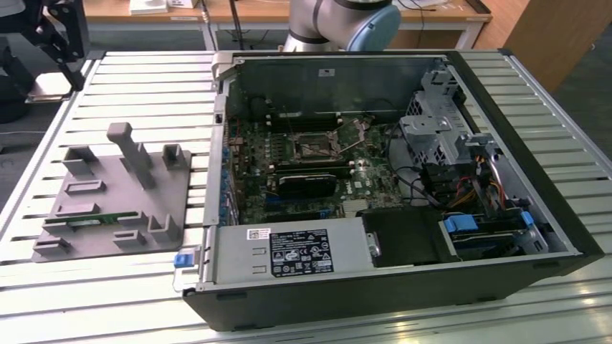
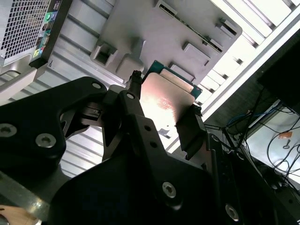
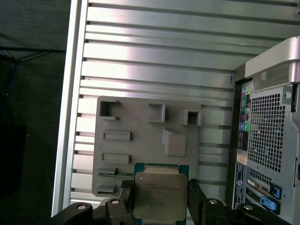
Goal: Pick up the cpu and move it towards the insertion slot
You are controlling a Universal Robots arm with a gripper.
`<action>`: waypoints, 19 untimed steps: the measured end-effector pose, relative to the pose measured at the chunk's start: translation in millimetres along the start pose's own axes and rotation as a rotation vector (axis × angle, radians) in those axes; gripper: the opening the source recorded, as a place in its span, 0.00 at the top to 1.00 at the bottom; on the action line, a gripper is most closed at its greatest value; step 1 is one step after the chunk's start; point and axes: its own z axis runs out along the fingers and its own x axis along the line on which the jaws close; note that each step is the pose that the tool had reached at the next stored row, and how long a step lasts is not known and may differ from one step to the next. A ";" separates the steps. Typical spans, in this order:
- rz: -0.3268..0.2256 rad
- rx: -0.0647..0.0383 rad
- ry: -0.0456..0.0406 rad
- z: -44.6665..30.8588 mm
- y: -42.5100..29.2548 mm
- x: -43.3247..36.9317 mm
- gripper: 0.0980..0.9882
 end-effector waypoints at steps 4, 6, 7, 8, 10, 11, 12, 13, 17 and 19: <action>0.000 0.000 0.0000 0.0 -0.2 -2.4 0.49; 0.000 0.000 0.0000 0.0 -0.2 -3.5 0.49; 0.000 0.000 0.0000 0.0 -0.3 -4.1 0.49; 0.000 0.000 -0.0001 0.1 -0.3 -4.6 0.49; 0.000 0.000 0.0000 0.0 -0.4 -5.8 0.49; 0.000 0.000 -0.0001 0.0 -0.4 -6.4 0.49; 0.000 0.000 -0.0001 0.1 -0.5 -7.1 0.49; 0.000 0.000 -0.0001 0.0 -0.5 -7.6 0.49; 0.000 0.000 0.0001 0.0 -0.7 -9.9 0.49; 0.000 0.000 -0.0001 0.1 -0.8 -11.1 0.49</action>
